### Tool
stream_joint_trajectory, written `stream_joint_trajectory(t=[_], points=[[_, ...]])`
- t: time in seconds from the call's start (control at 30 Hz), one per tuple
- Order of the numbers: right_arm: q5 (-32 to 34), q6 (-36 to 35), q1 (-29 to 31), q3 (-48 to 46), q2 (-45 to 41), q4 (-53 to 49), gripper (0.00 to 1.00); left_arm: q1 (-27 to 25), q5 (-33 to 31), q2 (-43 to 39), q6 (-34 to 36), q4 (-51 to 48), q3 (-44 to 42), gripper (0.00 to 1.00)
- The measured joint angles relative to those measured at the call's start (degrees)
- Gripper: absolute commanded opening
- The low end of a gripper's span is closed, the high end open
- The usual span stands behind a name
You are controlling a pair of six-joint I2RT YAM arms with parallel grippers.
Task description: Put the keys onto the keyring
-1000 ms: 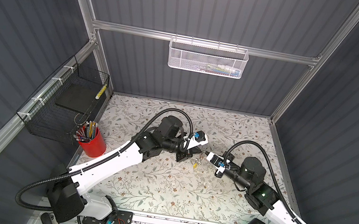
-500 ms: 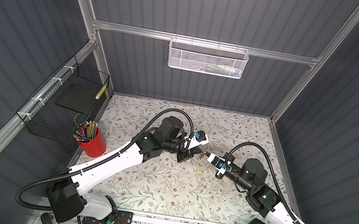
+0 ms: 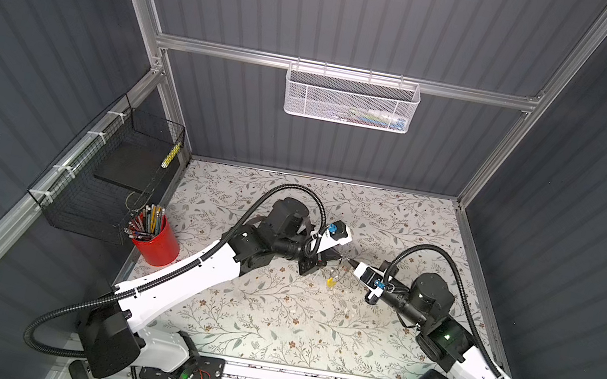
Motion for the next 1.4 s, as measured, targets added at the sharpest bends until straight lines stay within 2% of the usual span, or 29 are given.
stream_joint_trajectory(t=[0.07, 0.17, 0.2, 0.3, 0.37, 0.6, 0.9, 1.27, 1.4], points=[[-0.70, 0.87, -0.26, -0.26, 0.02, 1.05, 0.00, 0.00, 0.42, 0.00, -0.37, 0.33, -0.11, 0.00], [-1.81, 2.01, -0.37, -0.26, 0.26, 2.23, 0.00, 0.07, 0.96, 0.00, -0.83, 0.94, -0.26, 0.32], [-2.14, 2.29, -0.37, -0.26, 0.46, 2.75, 0.00, 0.13, 1.01, 0.00, -0.98, 1.09, -0.28, 0.40], [-3.37, 3.32, -0.48, -0.33, 0.98, 4.07, 0.00, 0.50, 1.11, -0.07, -1.68, 1.88, -0.57, 0.46], [-4.44, 3.96, -0.61, -0.39, 1.36, 4.79, 0.00, 0.55, 1.11, -0.50, -1.64, 2.89, -1.31, 0.47], [-7.21, 6.19, -1.60, -1.07, 2.29, 7.61, 0.00, 0.92, 1.44, -4.28, 0.87, 4.79, -3.45, 0.44], [-11.47, 8.74, -3.13, -1.29, 2.54, 10.75, 0.00, 0.92, 6.38, -5.79, 6.60, 6.05, -4.33, 0.35], [-16.44, 10.40, -3.74, -1.97, 2.56, 12.68, 0.00, 0.92, 7.74, -4.50, 9.33, 7.80, -4.35, 0.19], [-17.25, 10.88, -4.04, -2.10, 2.60, 13.49, 0.00, 0.92, 8.31, -4.33, 9.66, 7.80, -4.35, 0.07]])
